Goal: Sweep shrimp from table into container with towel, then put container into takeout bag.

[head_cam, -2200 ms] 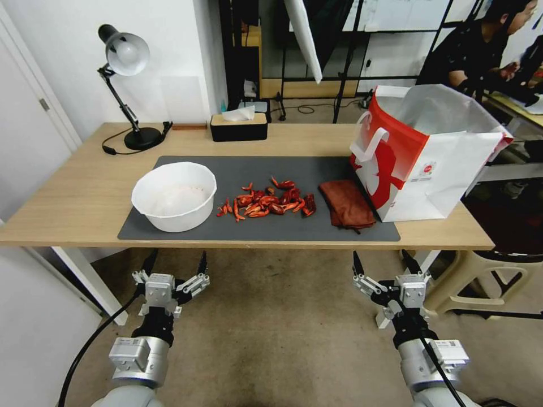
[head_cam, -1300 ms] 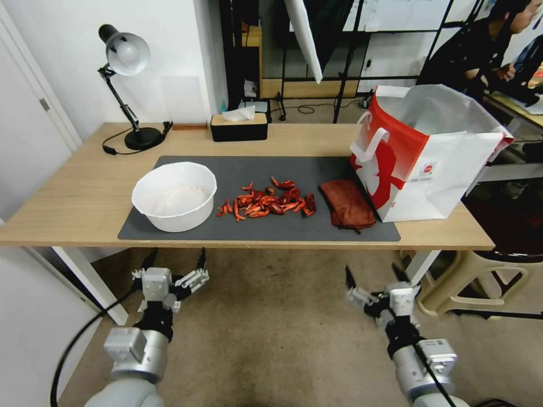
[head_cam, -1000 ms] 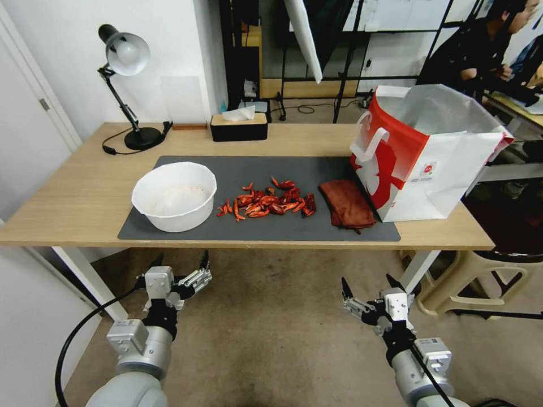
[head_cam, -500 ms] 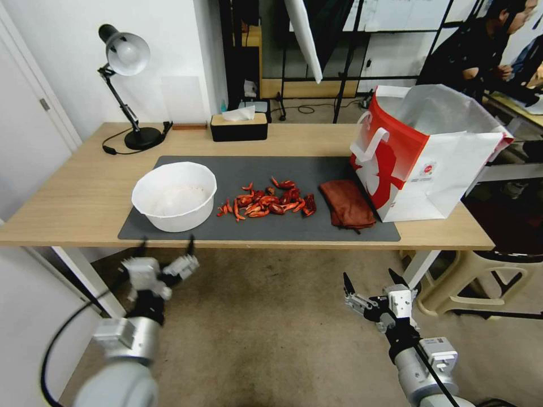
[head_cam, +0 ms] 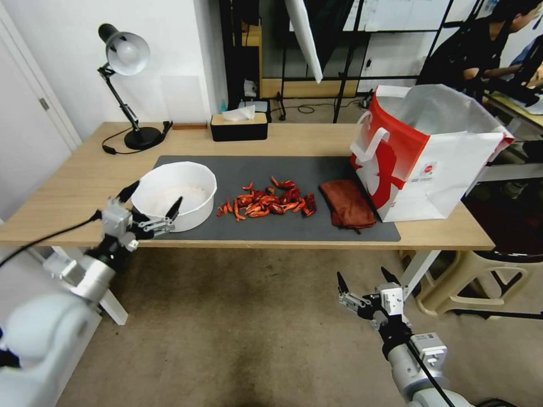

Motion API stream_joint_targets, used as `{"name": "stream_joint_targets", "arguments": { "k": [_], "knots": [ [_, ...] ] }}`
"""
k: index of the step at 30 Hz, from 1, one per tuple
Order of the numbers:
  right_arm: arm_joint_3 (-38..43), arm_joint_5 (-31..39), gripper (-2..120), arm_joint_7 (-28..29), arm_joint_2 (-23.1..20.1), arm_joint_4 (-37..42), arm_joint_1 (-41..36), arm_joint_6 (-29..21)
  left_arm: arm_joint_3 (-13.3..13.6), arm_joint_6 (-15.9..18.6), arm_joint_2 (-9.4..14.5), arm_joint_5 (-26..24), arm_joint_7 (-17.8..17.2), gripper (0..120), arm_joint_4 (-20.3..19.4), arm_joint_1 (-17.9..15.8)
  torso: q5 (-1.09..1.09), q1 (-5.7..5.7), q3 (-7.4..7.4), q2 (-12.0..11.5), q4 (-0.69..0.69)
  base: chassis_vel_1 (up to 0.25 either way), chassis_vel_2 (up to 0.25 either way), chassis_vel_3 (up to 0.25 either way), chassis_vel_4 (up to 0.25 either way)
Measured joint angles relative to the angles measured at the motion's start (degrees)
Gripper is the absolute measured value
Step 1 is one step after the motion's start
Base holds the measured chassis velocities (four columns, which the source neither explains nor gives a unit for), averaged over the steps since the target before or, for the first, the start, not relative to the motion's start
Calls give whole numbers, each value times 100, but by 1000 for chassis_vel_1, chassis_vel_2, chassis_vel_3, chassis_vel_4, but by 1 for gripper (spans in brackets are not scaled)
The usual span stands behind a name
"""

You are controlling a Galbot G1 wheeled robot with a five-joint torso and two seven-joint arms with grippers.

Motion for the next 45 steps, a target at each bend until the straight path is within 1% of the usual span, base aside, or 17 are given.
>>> {"name": "stream_joint_targets", "arguments": {
  "k": [1, 2, 6, 7, 8, 9, 11, 17, 19, 21, 24, 26, 29, 30, 34, 38, 45],
  "knots": [
    [4, -23, 100, 0, 8, 1, -12, 16, 42, -1, 176, 16, 248, 100, 121, -151, 1, 0, 0, 0, 0, 0, 0, 0, 0],
    [4, -23, 100, 0, 8, 1, -12, 16, 42, -1, 176, 16, 248, 100, 121, -151, 1, 0, 0, 0, 0, 0, 0, 0, 0],
    [-11, -94, 100, -2, 23, -2, -34, 44, 137, -69, 790, 240, 1641, 100, 582, -728, 0, 0, -1, 0, 1, 0, 0, 0, 0],
    [-11, -94, 100, -2, 23, -2, -34, 44, 137, -69, 790, 240, 1641, 100, 582, -728, 0, 0, -1, 0, 1, 0, 0, 0, 0],
    [-23, -116, 100, -8, 26, -18, -29, 44, 179, -128, 992, 404, 2072, 100, 744, -941, 1, 0, -1, 0, 0, 0, 0, 0, 0],
    [-23, -116, 100, -8, 26, -18, -29, 44, 179, -128, 992, 404, 2072, 100, 744, -941, 1, 0, -1, 0, 0, 0, 0, 0, 0],
    [-64, -149, 100, -21, 20, -69, 9, 44, 228, -261, 1258, 694, 2608, 100, 992, -1231, 1, 0, -1, 0, 0, 0, 0, 0, 0],
    [-91, -195, 100, -34, 4, -133, 12, 63, 483, -428, 1634, 1107, 3183, 100, 1408, -1753, 1, 0, -1, 0, 0, 0, 0, 0, 0],
    [-85, -203, 100, -36, 9, -140, 7, 92, 722, -531, 1747, 1282, 3344, 100, 1654, -2056, 1, 0, -1, 0, 2, 0, 0, 0, 0],
    [-81, -213, 100, -37, 16, -145, 5, 102, 852, -568, 1775, 1359, 3431, 100, 1771, -2217, 1, 0, -1, 0, 2, 0, 0, 0, 0],
    [-83, -259, 100, -38, 48, -172, -4, 115, 1413, -740, 1784, 1515, 3762, 100, 2191, -2771, 0, 0, 0, 0, 0, 0, 0, 0, 0],
    [-84, -276, 100, -39, 52, -188, -6, 118, 1525, -776, 1784, 1544, 3865, 100, 2260, -2883, 0, 0, 0, 0, 0, 0, 0, 0, 0],
    [-93, -312, 100, -45, 68, -221, -33, 132, 1942, -863, 1784, 1834, 4246, 100, 2429, -3327, 1, 0, -1, 0, 1, 0, 0, 0, 0],
    [-93, -312, 100, -45, 68, -221, -33, 132, 1942, -863, 1784, 1834, 4246, 100, 2429, -3327, 1, 0, -1, 0, 1, 0, 0, 0, 0],
    [-98, -340, 100, -57, 50, -190, -96, 138, 2318, -782, 1724, 2335, 4711, 100, 2482, -3836, 2, 0, -1, 0, 2, 0, 0, 0, 0],
    [-54, -340, 100, -67, 22, -153, -123, 138, 2443, -770, 1656, 2561, 4866, 100, 2507, -4014, 1, 0, -1, 1, -1, 0, 0, 0, 0],
    [-12, -348, 100, -68, 19, -81, -194, 142, 2902, -871, 1518, 3076, 5183, 100, 2704, -4557, 2, -1, -1, 0, 1, 0, 0, 0, 0]
  ]
}}
